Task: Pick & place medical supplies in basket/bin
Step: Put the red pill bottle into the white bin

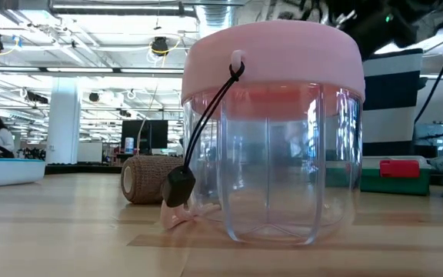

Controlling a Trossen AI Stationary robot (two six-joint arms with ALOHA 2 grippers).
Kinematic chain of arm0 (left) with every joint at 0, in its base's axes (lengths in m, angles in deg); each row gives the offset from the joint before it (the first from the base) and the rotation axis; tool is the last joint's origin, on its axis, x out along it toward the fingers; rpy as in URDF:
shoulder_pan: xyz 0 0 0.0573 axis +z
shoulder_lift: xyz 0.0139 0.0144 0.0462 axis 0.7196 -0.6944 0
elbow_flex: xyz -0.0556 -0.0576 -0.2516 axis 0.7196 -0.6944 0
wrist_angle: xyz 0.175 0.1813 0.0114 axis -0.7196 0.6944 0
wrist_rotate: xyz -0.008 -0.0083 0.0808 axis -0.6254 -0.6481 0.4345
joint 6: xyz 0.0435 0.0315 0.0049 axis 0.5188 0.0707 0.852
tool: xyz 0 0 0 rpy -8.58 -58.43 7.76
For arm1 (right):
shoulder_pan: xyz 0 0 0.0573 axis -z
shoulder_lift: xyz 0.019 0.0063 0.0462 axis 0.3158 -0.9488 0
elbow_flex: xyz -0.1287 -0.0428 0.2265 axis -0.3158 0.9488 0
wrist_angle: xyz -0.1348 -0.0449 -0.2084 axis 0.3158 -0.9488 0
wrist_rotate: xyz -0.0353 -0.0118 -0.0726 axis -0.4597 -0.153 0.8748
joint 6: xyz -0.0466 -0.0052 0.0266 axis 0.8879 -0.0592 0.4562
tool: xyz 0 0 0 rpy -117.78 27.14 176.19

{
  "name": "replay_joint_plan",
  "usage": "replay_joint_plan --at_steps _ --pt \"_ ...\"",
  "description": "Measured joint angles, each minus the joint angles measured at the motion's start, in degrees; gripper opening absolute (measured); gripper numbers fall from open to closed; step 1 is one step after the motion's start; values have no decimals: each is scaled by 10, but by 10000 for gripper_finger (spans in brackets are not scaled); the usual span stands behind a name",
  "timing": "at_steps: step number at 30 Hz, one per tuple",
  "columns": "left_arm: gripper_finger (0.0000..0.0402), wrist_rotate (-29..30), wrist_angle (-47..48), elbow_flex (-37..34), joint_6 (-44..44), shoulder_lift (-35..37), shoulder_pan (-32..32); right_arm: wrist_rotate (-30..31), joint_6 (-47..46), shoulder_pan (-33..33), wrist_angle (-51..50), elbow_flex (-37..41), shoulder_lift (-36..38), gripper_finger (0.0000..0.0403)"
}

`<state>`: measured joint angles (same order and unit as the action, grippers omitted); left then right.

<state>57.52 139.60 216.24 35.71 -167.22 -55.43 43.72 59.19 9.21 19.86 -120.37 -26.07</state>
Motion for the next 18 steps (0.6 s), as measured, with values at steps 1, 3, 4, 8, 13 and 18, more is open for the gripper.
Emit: replay_joint_plan --at_steps 1,3,4,8,13,18 --pt "173 7 -1 0 0 1 -8 -1 -12 3 -8 0 -5 214" --pt "173 9 -1 0 0 2 -18 2 -36 6 -6 0 -15 214" --pt "173 9 -1 0 0 2 -23 5 -41 7 -2 -1 -19 214" --pt "173 10 -1 0 14 1 -34 15 -46 6 -2 -1 -19 214" --pt "173 11 5 0 18 1 -35 34 -55 6 -5 0 -19 214" --pt "173 16 17 0 20 1 -35 35 -55 -3 -5 0 -19 214"
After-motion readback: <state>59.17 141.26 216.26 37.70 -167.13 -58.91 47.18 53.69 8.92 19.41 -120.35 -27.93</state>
